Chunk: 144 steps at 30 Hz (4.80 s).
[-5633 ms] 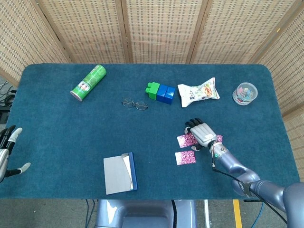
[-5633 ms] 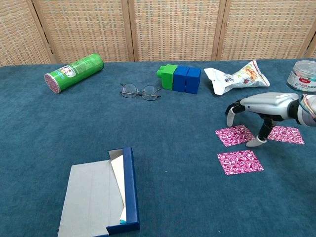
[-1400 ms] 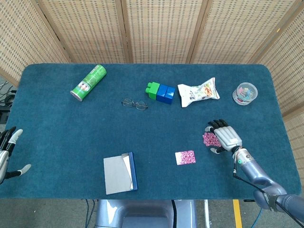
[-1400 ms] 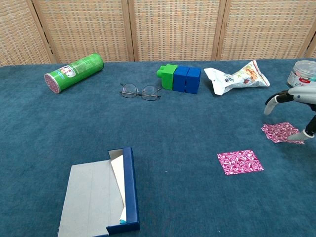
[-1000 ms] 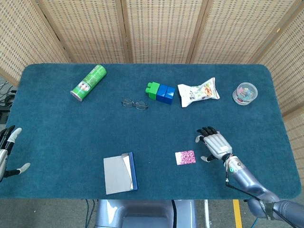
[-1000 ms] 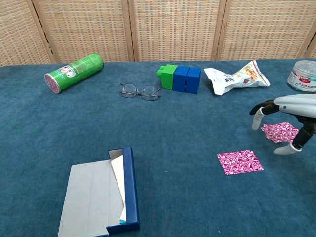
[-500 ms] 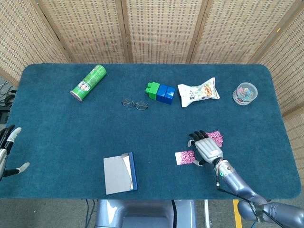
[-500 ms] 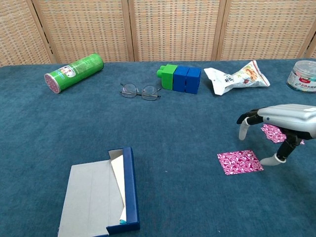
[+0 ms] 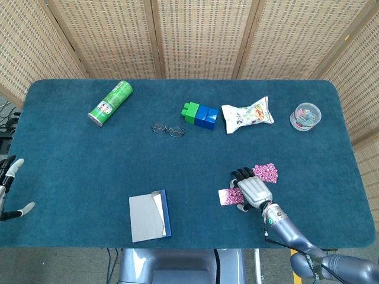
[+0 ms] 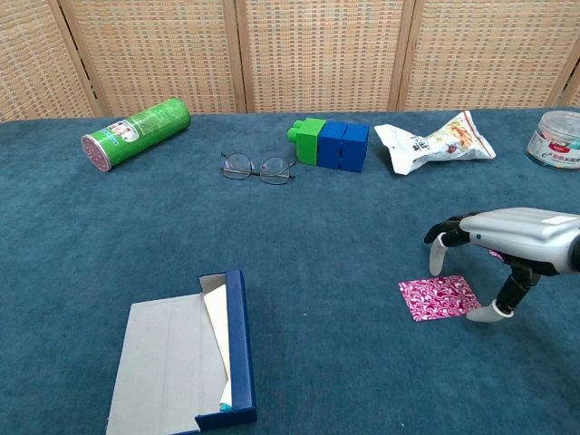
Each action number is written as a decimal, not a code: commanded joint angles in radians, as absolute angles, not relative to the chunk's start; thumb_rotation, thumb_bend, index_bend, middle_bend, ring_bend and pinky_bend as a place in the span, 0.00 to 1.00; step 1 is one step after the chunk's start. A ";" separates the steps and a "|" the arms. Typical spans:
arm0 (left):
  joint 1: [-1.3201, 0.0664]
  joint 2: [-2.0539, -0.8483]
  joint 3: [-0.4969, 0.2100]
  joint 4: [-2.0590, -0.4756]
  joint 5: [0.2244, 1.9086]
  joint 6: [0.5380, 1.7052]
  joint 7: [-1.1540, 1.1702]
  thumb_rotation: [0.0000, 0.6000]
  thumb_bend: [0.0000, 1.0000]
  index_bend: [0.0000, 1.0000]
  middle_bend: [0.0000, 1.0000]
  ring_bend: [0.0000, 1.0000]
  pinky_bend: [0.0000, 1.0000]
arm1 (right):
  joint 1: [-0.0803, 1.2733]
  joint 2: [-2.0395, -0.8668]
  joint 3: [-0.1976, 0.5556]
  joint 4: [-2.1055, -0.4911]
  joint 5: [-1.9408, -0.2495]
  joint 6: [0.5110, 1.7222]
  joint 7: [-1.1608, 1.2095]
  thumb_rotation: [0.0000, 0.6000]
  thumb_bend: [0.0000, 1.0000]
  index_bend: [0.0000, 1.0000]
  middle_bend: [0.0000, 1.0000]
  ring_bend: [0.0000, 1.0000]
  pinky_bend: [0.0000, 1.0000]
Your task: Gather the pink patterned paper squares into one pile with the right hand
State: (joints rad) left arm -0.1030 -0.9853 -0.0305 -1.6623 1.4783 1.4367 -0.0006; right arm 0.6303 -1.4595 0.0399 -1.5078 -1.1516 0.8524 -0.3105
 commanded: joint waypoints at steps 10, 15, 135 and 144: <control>-0.099 -0.980 -0.033 -1.660 1.479 1.446 -0.007 0.92 0.06 0.00 0.00 0.00 0.00 | 0.632 -1.480 0.040 -1.475 -1.143 0.852 -0.311 1.00 0.26 0.33 0.13 0.00 0.00; -0.100 -0.980 -0.033 -1.660 1.480 1.444 -0.005 0.92 0.06 0.00 0.00 0.00 0.00 | 0.629 -1.483 0.039 -1.468 -1.145 0.853 -0.306 1.00 0.26 0.33 0.13 0.00 0.00; -0.039 -1.029 0.011 -1.720 1.492 1.481 0.063 0.92 0.06 0.00 0.00 0.00 0.00 | 0.260 -1.217 0.118 -1.554 -1.292 1.463 -0.161 1.00 0.34 0.21 0.10 0.00 0.00; -0.033 -1.023 0.017 -1.729 1.531 1.503 0.051 0.92 0.06 0.00 0.00 0.00 0.00 | 0.206 -1.191 0.088 -1.599 -1.354 1.504 -0.135 1.00 0.34 0.22 0.11 0.00 0.00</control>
